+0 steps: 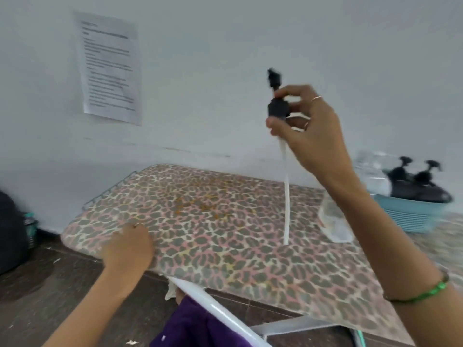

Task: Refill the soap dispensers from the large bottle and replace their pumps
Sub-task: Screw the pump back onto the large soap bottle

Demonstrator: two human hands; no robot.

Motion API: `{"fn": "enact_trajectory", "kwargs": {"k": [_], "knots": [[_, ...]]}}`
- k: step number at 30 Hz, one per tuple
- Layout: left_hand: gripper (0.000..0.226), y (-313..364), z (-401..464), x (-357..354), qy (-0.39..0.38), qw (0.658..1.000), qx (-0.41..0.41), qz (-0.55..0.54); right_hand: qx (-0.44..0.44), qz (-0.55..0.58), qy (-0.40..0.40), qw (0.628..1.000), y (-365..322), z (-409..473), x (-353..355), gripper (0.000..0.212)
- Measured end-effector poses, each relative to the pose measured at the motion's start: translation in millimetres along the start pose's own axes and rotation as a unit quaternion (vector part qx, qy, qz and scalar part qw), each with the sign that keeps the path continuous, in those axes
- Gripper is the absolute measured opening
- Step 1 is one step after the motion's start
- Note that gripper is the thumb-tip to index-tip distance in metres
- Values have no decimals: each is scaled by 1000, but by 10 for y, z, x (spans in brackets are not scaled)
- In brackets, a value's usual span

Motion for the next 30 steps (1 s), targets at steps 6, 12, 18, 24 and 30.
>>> {"fn": "enact_trajectory", "kwargs": {"k": [6, 12, 18, 24, 30], "knots": [[28, 848, 28, 202, 34, 985, -128, -112, 76, 7, 209, 975, -294, -293, 1498, 31], [78, 2274, -169, 447, -25, 878, -312, -363, 114, -10, 341, 933, -251, -420, 2242, 35], [116, 3334, -286, 735, -67, 783, -373, -493, 148, -39, 400, 904, -167, -395, 2400, 31], [125, 3674, -203, 644, -59, 770, -357, -525, 160, -39, 431, 887, -57, -296, 2405, 27], [120, 3789, -155, 538, -56, 750, -351, -558, 151, -27, 427, 891, 56, -132, 2384, 28]]}}
Point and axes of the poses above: each hand's wrist, its own z-axis towards the middle knuckle, its own x-axis out of the back of the hand, y = z × x, the point moved 6 cm from there along z, towards the middle knuckle, and after that the axes turned 10 degrees about -x, right-handed, at the moved point
